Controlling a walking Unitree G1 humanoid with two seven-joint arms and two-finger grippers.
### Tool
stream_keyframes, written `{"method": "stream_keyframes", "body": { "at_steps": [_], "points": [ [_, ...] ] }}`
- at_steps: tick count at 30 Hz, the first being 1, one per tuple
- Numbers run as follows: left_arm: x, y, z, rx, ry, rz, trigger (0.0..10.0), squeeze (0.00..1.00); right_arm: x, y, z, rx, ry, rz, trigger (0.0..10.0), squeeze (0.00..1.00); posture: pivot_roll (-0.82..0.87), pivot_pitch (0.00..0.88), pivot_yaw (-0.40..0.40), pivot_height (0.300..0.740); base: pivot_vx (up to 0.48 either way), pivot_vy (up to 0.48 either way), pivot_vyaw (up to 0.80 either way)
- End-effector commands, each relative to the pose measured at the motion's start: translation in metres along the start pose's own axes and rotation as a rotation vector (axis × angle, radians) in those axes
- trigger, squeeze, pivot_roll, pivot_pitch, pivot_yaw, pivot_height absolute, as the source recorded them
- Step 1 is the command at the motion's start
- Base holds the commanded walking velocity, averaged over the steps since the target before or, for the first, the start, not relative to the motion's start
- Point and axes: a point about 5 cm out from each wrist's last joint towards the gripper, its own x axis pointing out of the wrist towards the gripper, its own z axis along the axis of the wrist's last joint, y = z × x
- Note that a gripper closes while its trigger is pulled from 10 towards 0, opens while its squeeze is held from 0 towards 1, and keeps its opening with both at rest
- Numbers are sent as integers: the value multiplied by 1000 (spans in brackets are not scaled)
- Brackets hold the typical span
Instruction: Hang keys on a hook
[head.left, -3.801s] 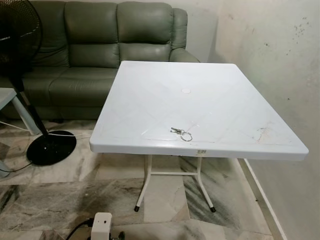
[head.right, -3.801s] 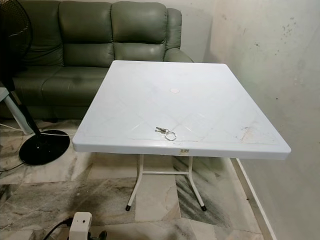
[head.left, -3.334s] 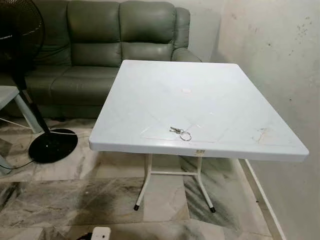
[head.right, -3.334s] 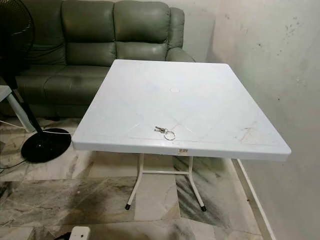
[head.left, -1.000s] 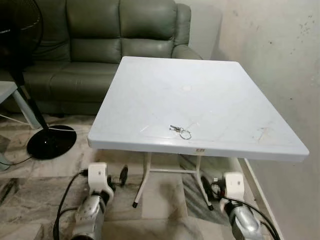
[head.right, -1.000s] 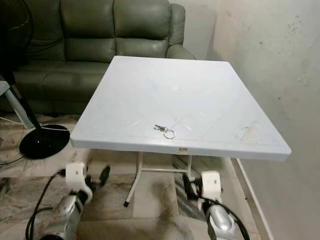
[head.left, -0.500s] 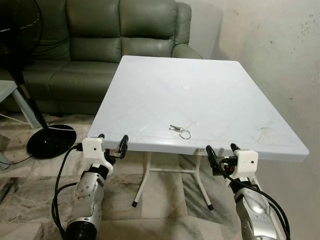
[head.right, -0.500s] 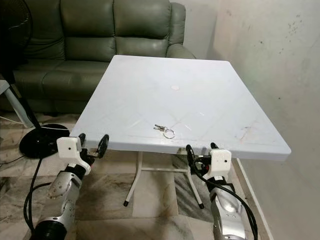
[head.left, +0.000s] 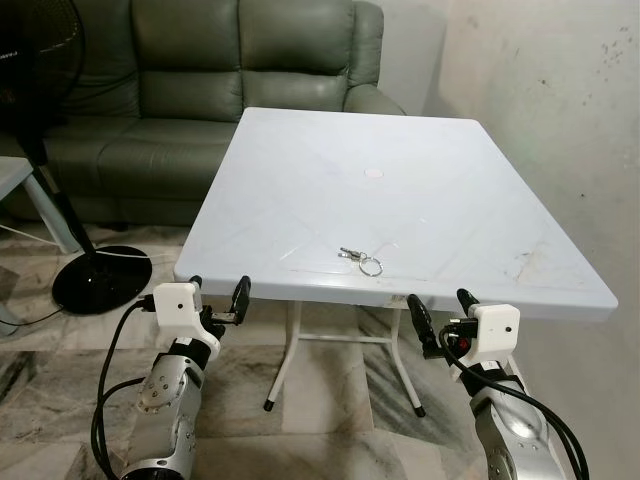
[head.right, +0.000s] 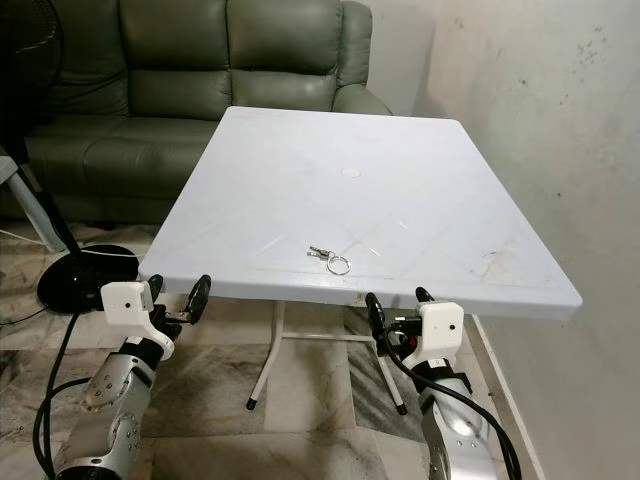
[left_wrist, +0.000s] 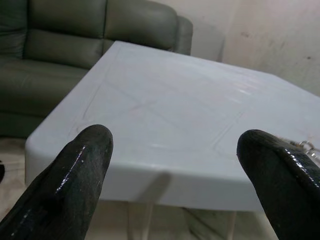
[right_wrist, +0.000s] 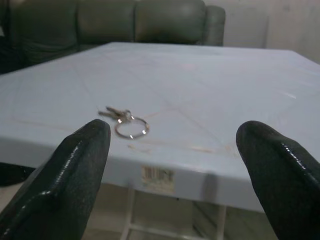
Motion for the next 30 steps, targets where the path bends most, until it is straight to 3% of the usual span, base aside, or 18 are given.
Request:
{"method": "stream_keyframes", "body": {
  "at_steps": [1, 25, 30],
  "points": [
    [-2, -2, -1, -6, 16, -3, 10000, 0, -2, 0, 2, 8, 2, -3, 10000, 0, 33, 22, -52, 740, 0, 0, 0],
    [-4, -5, 4, -22, 32, 12, 10000, 0, -1, 5, 10, 9, 6, 20, 10000, 0, 35, 6, -53, 740, 0, 0, 0],
    [-3, -5, 5, -23, 35, 14, 10000, 0, -1, 6, 11, 8, 8, 26, 10000, 0, 35, 6, -53, 740, 256, 0, 0]
  ]
}}
